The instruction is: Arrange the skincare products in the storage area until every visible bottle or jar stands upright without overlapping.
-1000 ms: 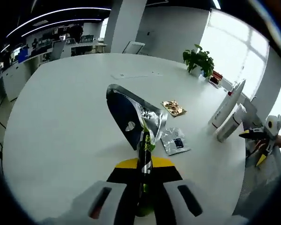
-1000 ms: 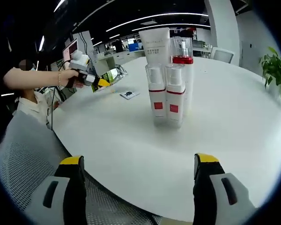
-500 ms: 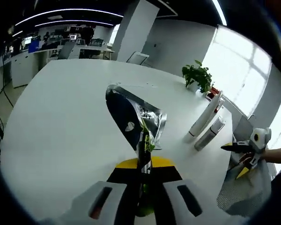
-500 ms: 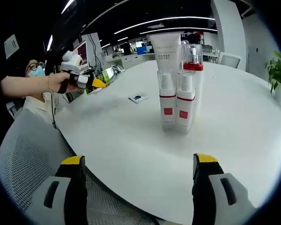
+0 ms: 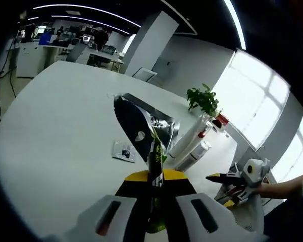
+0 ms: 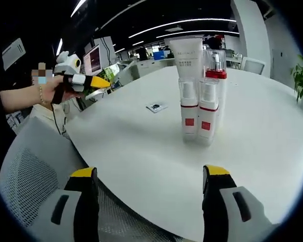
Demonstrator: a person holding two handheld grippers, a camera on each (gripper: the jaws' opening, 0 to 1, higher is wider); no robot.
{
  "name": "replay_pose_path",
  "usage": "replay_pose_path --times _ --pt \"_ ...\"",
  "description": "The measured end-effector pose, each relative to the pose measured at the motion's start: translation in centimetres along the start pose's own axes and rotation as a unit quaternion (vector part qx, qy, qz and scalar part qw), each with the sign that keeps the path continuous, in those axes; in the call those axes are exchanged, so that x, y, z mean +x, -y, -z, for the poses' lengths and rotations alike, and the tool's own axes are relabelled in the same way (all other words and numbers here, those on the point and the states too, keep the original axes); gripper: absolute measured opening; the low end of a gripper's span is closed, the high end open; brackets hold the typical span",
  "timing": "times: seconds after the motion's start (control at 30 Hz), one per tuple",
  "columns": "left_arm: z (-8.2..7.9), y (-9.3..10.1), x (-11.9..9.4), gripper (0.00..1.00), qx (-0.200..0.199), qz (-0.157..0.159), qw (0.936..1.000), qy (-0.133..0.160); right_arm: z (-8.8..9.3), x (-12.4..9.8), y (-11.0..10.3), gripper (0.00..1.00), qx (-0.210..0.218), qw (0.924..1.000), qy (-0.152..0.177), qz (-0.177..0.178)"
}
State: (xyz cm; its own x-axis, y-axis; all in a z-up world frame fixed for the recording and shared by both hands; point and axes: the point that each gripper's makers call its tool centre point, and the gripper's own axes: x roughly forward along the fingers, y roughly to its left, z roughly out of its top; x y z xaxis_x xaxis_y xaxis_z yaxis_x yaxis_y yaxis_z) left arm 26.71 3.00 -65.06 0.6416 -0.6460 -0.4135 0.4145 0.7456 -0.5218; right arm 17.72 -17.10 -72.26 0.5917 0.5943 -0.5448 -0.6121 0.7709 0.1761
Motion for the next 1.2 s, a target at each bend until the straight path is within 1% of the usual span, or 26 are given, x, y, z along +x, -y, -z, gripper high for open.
replay_pose_path --times 0.03,0.07,0.13,0.2,0.23,0.27,0.33,0.4,0.5,0.53,0.57,0.67,0.7,0.77,0.8,0.83,0.87,0.93,1.0,1.03,1.07,1.1,1.17,1.2 --pt "0.2 0.3 -0.2 0.03 -0.003 0.001 1.0000 0.002 0.0 0.0 -0.1 0.82 0.000 1.0000 0.000 -0.002" --pt "0.4 0.8 -0.5 0.03 -0.019 0.006 0.9998 0.007 -0.1 -0.1 -0.2 0.81 -0.001 1.0000 0.001 -0.003" --pt "0.8 1.9 -0.9 0.03 -0.032 0.008 0.9994 0.014 -0.3 -0.1 -0.4 0.78 0.002 1.0000 0.005 -0.006" --pt "0.7 2.3 -1.0 0.03 -0.043 0.009 0.9989 0.017 -0.5 -0.2 -0.4 0.75 0.008 0.9999 0.010 -0.008" --pt "0.9 2.7 -1.3 0.03 -0.044 0.009 0.9988 0.020 -1.2 -0.2 -0.5 0.73 0.015 0.9994 0.029 -0.011" --pt "1.0 3.1 -1.6 0.02 -0.044 0.010 0.9987 0.022 -1.4 -0.2 -0.5 0.73 0.025 0.9990 0.036 -0.013" --pt "1.2 3.9 -2.1 0.03 -0.047 0.010 0.9985 0.027 -1.6 -0.3 -0.5 0.71 0.022 0.9990 0.034 -0.017" --pt "1.1 4.1 -2.4 0.03 -0.049 0.009 0.9983 0.031 -2.4 -0.6 -1.0 0.67 0.013 0.9987 0.041 -0.027" --pt "1.5 5.2 -2.9 0.03 -0.044 0.006 0.9984 0.035 -3.3 -1.0 -1.1 0.64 0.021 0.9979 0.049 -0.037" --pt "1.6 5.3 -2.9 0.03 -0.040 0.005 0.9986 0.034 -3.9 -1.3 -1.2 0.63 0.021 0.9975 0.055 -0.039" --pt "1.9 5.9 -3.0 0.02 -0.037 0.003 0.9987 0.034 -4.7 -1.6 -1.2 0.62 0.020 0.9966 0.070 -0.040" --pt "2.3 6.7 -3.3 0.02 -0.030 0.004 0.9990 0.032 -7.1 -2.3 -2.2 0.55 0.043 0.9915 0.101 -0.071" --pt "2.3 7.0 -3.4 0.02 -0.024 0.003 0.9991 0.034 -7.7 -2.4 -2.7 0.54 0.042 0.9901 0.108 -0.079" --pt "2.3 7.6 -3.5 0.02 -0.012 0.006 0.9993 0.036 -9.6 -2.7 -3.9 0.55 0.039 0.9873 0.124 -0.092" --pt "2.2 8.0 -3.5 0.03 -0.001 0.010 0.9991 0.040 -10.6 -2.7 -4.5 0.55 0.046 0.9844 0.138 -0.099" --pt "2.2 8.6 -3.6 0.03 0.003 0.011 0.9990 0.042 -11.8 -2.8 -5.1 0.55 0.062 0.9791 0.158 -0.112" --pt "2.3 9.2 -3.7 0.03 0.003 0.012 0.9990 0.043 -13.2 -2.9 -6.2 0.54 0.090 0.9696 0.184 -0.133" --pt "2.3 9.7 -3.8 0.03 0.010 0.011 0.9987 0.048 -14.6 -2.7 -7.4 0.54 0.107 0.9621 0.204 -0.146" --pt "2.2 10.5 -4.0 0.03 0.019 0.011 0.9981 0.058 -15.9 -2.2 -8.5 0.55 0.130 0.9552 0.217 -0.154" --pt "2.1 10.6 -4.1 0.03 0.026 0.008 0.9977 0.063 -16.7 -2.0 -9.0 0.54 0.156 0.9475 0.230 -0.159" --pt "2.1 10.7 -4.2 0.03 0.033 0.004 0.9974 0.064 -17.1 -1.9 -9.4 0.53 0.167 0.9430 0.238 -0.163" --pt "2.1 10.6 -4.3 0.03 0.047 -0.004 0.9968 0.064 -17.5 -1.7 -9.6 0.52 0.178 0.9396 0.243 -0.162" --pt "2.3 11.3 -4.4 0.03 0.056 -0.001 0.9966 0.060 -17.8 -1.1 -9.9 0.50 0.180 0.9400 0.243 -0.158" --pt "2.3 11.6 -4.5 0.03 0.056 0.000 0.9966 0.061 -18.0 -0.9 -9.7 0.50 0.190 0.9379 0.246 -0.154"
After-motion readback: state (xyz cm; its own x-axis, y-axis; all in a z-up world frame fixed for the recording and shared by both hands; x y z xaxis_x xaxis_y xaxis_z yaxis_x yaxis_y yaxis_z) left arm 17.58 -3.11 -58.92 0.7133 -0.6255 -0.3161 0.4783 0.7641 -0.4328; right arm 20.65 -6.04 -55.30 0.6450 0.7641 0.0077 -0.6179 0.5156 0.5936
